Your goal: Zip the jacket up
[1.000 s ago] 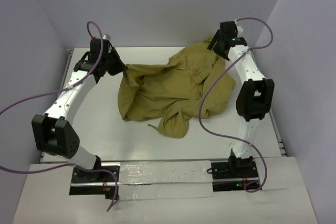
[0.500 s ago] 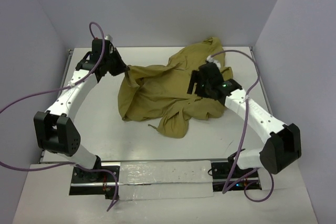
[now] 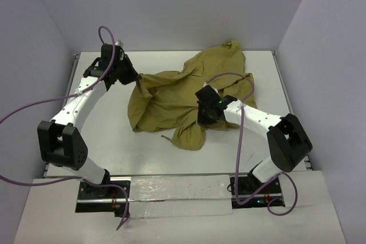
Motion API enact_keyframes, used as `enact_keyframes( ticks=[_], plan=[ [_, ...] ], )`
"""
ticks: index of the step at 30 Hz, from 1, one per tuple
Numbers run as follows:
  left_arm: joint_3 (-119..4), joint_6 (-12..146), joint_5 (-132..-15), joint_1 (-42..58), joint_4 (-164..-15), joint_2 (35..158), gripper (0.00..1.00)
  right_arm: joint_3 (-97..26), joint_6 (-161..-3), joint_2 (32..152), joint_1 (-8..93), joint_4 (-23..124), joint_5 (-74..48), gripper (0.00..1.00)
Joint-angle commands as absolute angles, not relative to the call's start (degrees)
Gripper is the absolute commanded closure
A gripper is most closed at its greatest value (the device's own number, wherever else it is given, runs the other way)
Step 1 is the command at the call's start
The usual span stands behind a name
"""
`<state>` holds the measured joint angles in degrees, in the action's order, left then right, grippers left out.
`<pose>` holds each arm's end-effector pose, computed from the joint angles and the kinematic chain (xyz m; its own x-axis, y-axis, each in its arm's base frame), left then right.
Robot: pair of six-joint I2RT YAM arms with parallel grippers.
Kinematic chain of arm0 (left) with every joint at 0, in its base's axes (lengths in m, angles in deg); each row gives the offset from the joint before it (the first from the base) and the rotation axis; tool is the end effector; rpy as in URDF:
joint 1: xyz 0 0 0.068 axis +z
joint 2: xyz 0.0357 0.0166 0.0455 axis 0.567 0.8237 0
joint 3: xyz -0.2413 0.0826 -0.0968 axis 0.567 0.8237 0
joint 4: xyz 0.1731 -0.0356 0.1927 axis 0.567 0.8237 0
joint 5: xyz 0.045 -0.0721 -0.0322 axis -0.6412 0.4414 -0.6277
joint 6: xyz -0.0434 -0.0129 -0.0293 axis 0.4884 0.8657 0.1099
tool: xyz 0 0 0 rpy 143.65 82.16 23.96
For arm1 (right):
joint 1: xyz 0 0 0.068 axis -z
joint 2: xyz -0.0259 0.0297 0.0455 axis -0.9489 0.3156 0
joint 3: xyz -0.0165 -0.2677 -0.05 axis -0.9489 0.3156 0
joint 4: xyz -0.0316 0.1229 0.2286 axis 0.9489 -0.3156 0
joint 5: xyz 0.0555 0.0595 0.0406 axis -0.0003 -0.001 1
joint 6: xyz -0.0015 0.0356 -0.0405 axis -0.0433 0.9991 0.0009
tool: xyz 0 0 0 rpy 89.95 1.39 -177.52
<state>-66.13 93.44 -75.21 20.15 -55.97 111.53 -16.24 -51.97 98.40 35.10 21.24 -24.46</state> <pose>0.3425 -0.0921 0.3258 -0.7010 -0.4505 -0.5528 -0.1249 0.8408 -0.5268 0.2447 0.1783 0.2071 -0.9031 0.0730 -0.4231 -0.0374 0.9683 0.2469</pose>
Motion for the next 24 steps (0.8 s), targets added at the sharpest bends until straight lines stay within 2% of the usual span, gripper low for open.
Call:
enact_keyframes(
  ticks=[1, 6, 13, 14, 15, 17, 18, 20, 24],
  plan=[
    [-67.73, 92.68, -76.17, 20.57, -56.67, 110.37, 1.00, -17.25, -52.76, 92.67, 39.43, 20.51, -32.56, 1.00],
    [-72.22, 91.67, -76.70, 16.82, -56.20, 113.54, 1.00, -13.41, -56.54, 87.12, 52.84, 21.11, -32.67, 1.00],
    [-71.83, 93.51, -73.55, 12.24, -59.38, 117.29, 1.00, -17.31, -58.32, 93.31, 59.88, 20.83, -37.55, 1.00],
    [-71.69, 93.65, -73.19, 11.62, -59.54, 117.90, 1.00, -18.44, -58.21, 94.46, 60.57, 20.09, -37.10, 0.94],
    [-71.69, 93.65, -73.19, 11.21, -59.49, 118.09, 1.00, -19.44, -58.38, 94.42, 60.69, 19.27, -36.98, 0.81],
    [-71.23, 93.44, -73.39, 10.66, -59.31, 118.30, 1.00, -20.14, -59.32, 93.01, 60.16, 18.94, -36.25, 0.38],
    [-70.68, 93.39, -73.58, 10.52, -59.37, 118.16, 1.00, -20.28, -59.74, 91.32, 59.73, 18.49, -35.99, 0.28],
    [-69.94, 93.39, -74.06, 10.46, -59.65, 118.10, 1.00, -20.25, -60.75, 88.24, 57.76, 16.84, -37.29, 0.22],
    [-69.58, 93.21, -74.50, 10.46, -59.49, 118.45, 1.00, -19.39, -60.59, 83.03, 51.62, 13.91, -40.39, 0.23]
  ],
)
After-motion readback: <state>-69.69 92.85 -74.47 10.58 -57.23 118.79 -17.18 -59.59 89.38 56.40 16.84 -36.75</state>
